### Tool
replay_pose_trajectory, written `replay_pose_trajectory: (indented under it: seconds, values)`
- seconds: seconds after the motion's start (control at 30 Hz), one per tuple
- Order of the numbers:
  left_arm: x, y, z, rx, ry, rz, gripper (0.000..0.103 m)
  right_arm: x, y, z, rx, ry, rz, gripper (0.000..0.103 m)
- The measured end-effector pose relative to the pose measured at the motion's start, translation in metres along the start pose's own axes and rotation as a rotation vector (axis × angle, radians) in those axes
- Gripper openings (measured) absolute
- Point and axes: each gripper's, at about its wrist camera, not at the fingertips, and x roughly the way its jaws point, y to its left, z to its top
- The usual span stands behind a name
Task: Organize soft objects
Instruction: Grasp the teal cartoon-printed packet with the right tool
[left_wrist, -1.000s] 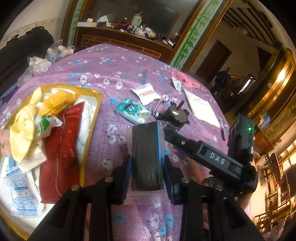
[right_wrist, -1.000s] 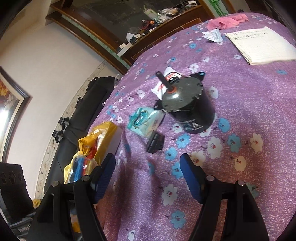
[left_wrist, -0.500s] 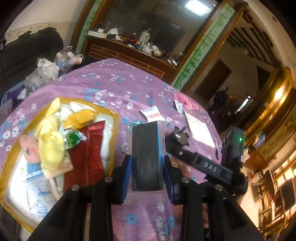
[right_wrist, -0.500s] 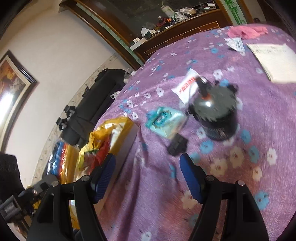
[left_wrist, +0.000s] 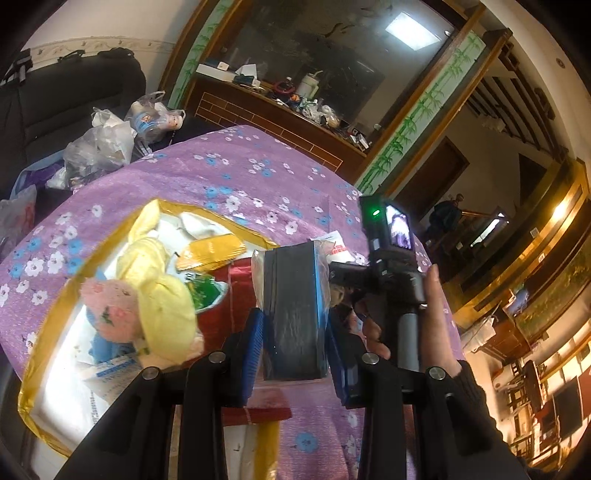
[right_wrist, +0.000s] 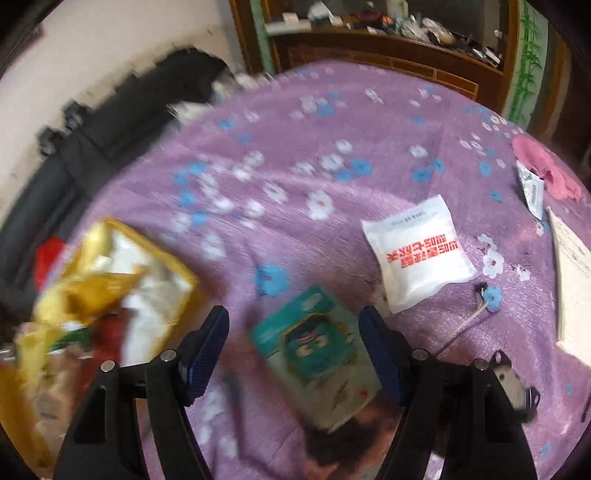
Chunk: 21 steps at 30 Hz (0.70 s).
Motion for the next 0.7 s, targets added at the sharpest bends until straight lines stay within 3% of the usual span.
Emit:
replay_pose_trajectory:
  seconds: [0.17, 0.3, 0.47, 0.7]
  values:
    - [-0.003, 0.002, -0.001, 0.004, -0.002, 0.000, 0.034, 0.013, 0.002, -0.008, -0.048, 0.023, -0.023, 0.072]
    - [-0.004, -0.002, -0.003, 0.010, -0.002, 0.000, 0.034, 0.005, 0.004, -0.017, -0.059, 0.015, -0.001, 0.063]
    - [-0.002, -0.002, -0.004, 0.005, 0.003, 0.019, 0.034, -0.024, 0.010, -0.023, -0.035, -0.056, 0.035, 0.059]
    - [0.006, -0.006, -0.010, 0.010, 0.024, 0.061, 0.034, -0.053, 0.017, -0.043, 0.031, -0.191, 0.181, 0.056]
